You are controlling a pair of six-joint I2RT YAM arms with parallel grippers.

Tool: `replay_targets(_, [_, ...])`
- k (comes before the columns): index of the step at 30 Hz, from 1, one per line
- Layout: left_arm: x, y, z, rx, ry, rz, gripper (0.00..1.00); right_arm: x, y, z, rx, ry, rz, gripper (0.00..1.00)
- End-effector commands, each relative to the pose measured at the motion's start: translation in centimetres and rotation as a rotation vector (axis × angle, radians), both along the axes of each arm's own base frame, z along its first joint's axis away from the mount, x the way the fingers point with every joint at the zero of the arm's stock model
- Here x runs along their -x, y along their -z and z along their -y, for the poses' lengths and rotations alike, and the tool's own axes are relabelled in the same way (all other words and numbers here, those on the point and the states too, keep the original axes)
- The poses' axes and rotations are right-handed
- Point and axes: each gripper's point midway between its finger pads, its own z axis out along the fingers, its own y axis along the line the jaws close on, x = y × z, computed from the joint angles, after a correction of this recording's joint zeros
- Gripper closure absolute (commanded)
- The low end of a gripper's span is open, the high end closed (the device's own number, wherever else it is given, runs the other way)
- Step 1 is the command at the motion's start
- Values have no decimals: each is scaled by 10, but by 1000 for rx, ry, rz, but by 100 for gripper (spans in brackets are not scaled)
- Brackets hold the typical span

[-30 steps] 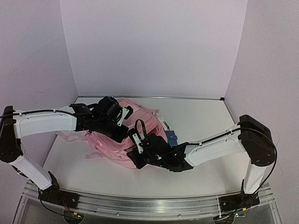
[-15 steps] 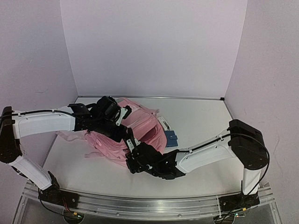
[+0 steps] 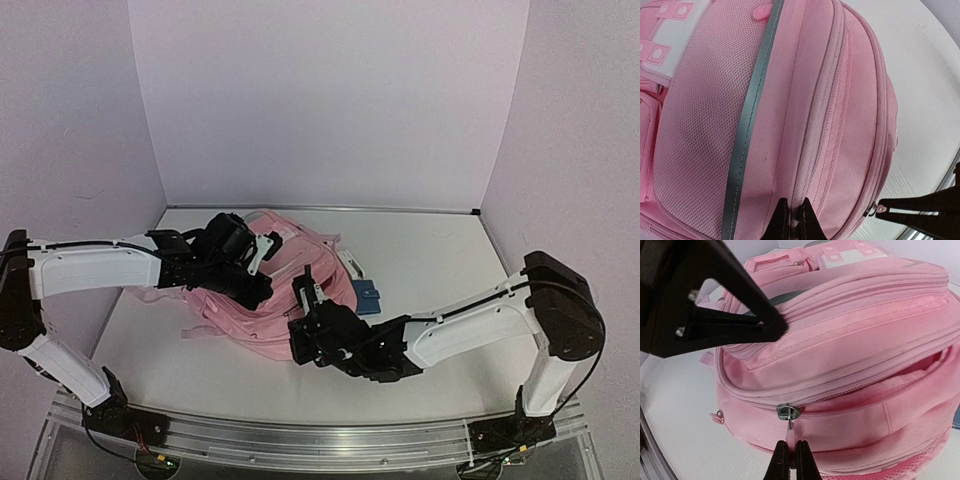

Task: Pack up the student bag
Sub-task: Zip the student bag at the center of the board.

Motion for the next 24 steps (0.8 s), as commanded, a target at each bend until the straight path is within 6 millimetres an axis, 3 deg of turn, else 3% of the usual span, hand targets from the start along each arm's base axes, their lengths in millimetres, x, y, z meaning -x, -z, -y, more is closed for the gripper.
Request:
replay_targets(1, [-9,10,-23,-96,-12,49,100,-19,-14,30,-45,128,-31,100])
replay_targets(7, [-4,21,-30,-155,20,40,100,-52,9,64,-33,175,-123,100])
replay_targets(16, [16,46,-32,-275,82,-4,100,-101,19,106,-12,209,-153,100])
replay_targets(20, [23,55,-39,-333,81,-22,100,-110,16,101,-25,140,-156,100])
replay_targets(24, [21,46,-27,-260,69,-23,96,-94,6,73,-63,-34,-190,100])
